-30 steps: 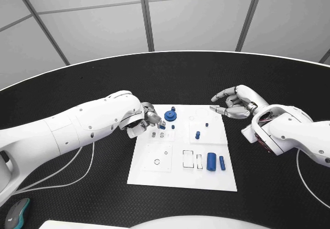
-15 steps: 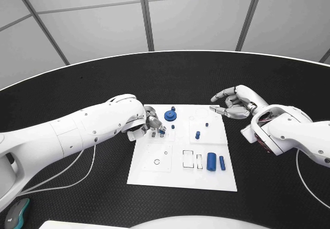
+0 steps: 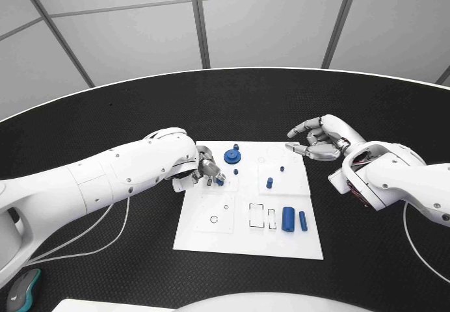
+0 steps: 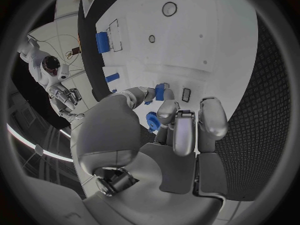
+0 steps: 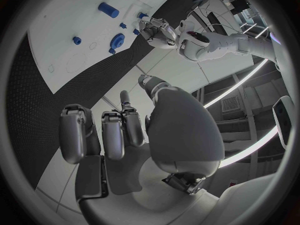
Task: Assemble the parts on the task board
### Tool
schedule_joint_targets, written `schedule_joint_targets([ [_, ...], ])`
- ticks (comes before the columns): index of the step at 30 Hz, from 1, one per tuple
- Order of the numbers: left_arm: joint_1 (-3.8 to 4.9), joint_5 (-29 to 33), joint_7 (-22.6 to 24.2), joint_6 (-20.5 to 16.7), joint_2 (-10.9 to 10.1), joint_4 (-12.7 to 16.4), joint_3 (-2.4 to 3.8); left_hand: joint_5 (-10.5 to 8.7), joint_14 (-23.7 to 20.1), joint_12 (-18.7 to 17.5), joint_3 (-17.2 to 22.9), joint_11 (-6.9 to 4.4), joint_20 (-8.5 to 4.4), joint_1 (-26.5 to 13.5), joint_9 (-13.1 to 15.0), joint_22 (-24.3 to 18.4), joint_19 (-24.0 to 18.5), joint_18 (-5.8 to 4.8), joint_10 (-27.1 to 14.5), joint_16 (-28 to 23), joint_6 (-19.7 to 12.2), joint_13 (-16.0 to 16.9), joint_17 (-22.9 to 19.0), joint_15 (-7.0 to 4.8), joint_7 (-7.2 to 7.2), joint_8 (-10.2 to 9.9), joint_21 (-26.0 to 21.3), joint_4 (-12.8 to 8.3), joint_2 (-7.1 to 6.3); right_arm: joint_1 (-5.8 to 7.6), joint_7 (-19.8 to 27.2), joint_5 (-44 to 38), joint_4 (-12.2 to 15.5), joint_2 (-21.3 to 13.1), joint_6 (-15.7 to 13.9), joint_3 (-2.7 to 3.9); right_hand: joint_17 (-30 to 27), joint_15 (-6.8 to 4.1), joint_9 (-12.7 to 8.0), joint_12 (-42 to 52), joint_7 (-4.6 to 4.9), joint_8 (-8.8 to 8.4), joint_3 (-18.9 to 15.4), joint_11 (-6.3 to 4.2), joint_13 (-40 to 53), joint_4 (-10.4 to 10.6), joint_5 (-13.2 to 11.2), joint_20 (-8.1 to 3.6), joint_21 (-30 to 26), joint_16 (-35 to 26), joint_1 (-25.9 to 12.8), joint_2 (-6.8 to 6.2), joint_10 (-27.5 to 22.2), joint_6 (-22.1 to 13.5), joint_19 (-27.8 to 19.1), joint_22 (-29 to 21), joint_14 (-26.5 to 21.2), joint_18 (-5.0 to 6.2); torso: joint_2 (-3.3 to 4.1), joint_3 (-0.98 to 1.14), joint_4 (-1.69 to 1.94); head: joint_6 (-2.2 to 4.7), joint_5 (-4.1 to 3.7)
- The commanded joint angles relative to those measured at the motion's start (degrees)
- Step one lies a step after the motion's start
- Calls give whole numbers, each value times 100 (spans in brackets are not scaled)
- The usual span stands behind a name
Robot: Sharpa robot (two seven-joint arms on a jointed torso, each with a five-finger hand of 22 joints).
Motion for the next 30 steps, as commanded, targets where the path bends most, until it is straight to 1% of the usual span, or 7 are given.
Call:
schedule_joint_targets([
  [1, 0, -9, 0, -21, 1, -5, 0, 8, 424, 22, 1031, -11, 0, 17, 1, 5, 57, -51, 38, 4, 41, 10, 836, -31, -14, 15, 22, -1070, 51, 0, 2, 0, -2, 3, 1, 0, 1382, -32, -7, 22, -9, 20, 7, -22, 865, 34, 20, -28, -38, -19, 15, 30, 18, 44, 320, 901, 573, 22, -3, -1, 0, 0, 4],
  [4, 0, -59, 12, -56, 4, -11, 0, 15, 424, 18, 1029, -11, 0, 17, 1, 2, 55, -51, 36, 4, 44, 3, 835, -32, -15, 14, 21, -1073, 50, 0, 4, 0, -4, 6, 1, 0, 1382, -32, -7, 22, -9, 20, 7, -22, 865, 34, 20, -28, -38, -19, 15, 30, 18, 44, 320, 901, 573, 22, 1, -2, 1, -2, 1],
  [7, 0, -103, 21, -70, 11, -14, 0, 15, 424, 18, 1029, -11, 0, 17, 1, 2, 55, -51, 36, 4, 44, 3, 835, -32, -15, 14, 21, -1073, 50, 0, 6, 0, -5, 9, 1, 0, 1382, -32, -7, 22, -9, 20, 7, -22, 865, 34, 20, -28, -38, -19, 15, 30, 18, 44, 320, 901, 573, 22, 2, 1, -1, -9, 8],
  [21, 0, -215, -2, 47, 28, -26, 0, 23, 424, 23, 1027, -12, 0, 16, 0, 7, 58, -52, 41, 3, 48, 11, 833, -32, -15, 12, 23, -1078, 50, -1, 2, 0, -1, 5, 6, 0, 1382, -32, -7, 22, -9, 20, 7, -22, 865, 34, 20, -28, -38, -19, 15, 30, 18, 44, 320, 901, 573, 22, -6, 7, 1, -35, 5],
  [30, 0, -288, 17, -22, 52, -47, 0, 29, 425, 21, 1025, -13, 0, 17, 0, 12, 60, -53, 40, 5, 51, 7, 837, -33, -17, 11, 25, -1084, 48, -1, 2, 0, -2, 7, 6, 0, 1382, -32, -7, 22, -9, 20, 7, -22, 865, 34, 20, -28, -38, -19, 15, 30, 18, 44, 320, 901, 573, 22, 1, 5, -6, -41, 0],
])
